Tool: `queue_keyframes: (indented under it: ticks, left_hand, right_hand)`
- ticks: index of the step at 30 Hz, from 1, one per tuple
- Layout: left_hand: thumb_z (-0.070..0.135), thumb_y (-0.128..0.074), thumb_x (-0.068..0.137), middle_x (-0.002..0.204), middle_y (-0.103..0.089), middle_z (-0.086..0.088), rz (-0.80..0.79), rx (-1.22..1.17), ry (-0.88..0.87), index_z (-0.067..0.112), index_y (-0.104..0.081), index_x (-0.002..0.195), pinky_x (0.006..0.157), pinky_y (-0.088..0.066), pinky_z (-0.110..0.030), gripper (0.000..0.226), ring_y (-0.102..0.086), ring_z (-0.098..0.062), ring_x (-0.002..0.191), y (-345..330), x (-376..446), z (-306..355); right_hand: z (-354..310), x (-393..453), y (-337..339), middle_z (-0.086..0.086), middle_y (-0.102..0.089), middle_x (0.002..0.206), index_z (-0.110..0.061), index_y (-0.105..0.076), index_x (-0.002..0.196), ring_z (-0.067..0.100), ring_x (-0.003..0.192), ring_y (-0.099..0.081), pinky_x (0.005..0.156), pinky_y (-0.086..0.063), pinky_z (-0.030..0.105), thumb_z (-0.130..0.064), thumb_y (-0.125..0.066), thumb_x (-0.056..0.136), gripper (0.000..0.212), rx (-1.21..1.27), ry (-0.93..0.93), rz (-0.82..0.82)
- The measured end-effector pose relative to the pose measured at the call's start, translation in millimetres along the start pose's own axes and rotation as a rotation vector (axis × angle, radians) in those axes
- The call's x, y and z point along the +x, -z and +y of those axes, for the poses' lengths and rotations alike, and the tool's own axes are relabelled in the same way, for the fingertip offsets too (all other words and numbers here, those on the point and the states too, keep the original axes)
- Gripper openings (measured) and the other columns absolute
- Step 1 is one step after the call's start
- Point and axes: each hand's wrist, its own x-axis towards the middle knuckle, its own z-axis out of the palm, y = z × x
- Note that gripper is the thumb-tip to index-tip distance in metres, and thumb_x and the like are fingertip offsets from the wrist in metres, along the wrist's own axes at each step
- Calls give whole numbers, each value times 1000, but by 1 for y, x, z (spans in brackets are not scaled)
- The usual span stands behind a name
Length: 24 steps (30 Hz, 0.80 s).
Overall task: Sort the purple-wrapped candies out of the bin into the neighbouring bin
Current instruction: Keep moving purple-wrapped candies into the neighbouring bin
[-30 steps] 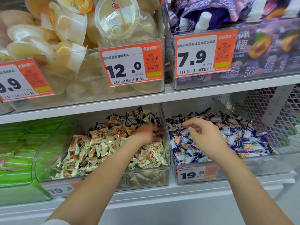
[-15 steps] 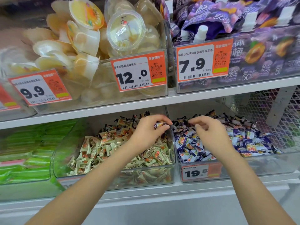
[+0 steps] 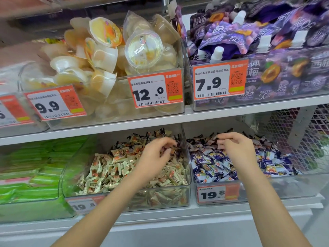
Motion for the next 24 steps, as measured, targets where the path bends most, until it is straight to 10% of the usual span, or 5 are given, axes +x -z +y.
queue_keyframes:
  ticks: [6, 10, 14, 18, 24]
  left_hand:
    - [1, -47, 91, 103, -64, 1, -156, 175, 246, 18, -65, 97, 39, -36, -11, 25, -52, 1, 46, 9, 40, -49]
    - [15, -66, 87, 118, -62, 4, -319, 275, 216, 25, -64, 106, 84, -44, -15, 22, -61, -11, 99, -8, 70, -66]
    - [31, -76, 76, 147, -39, 2, -415, 275, 169, 27, -49, 135, 110, -23, -31, 65, -35, -20, 135, -31, 83, -81]
    - [38, -80, 70, 157, -18, 0, -442, 333, 120, 28, -32, 146, 116, -17, -42, 90, -19, -24, 142, -41, 96, -89]
    - [34, -79, 73, 150, -31, -4, -484, 299, 87, 32, -53, 125, 110, -30, -38, 59, -33, -26, 134, -45, 105, -90]
  right_hand:
    - [-18, 4, -36, -5, -71, 86, -26, -67, 82, 26, 87, -67, 77, -54, 39, -1, -43, 87, 35, -23, 48, -45]
    - [-21, 11, -54, -4, -71, 84, -24, -67, 80, 30, 85, -68, 79, -54, 40, 0, -45, 86, 33, -58, 63, -93]
    - [-20, 14, -62, -2, -71, 87, -28, -67, 77, 22, 81, -68, 69, -51, 24, -2, -49, 86, 32, -74, 87, -116]
    - [-22, 13, -65, -1, -71, 91, -28, -67, 78, 18, 80, -65, 60, -47, 19, -4, -50, 88, 31, -77, 100, -141]
    - [-25, 5, -75, 4, -71, 95, -20, -70, 84, 17, 86, -63, 67, -49, 18, -2, -49, 87, 28, -40, 96, -187]
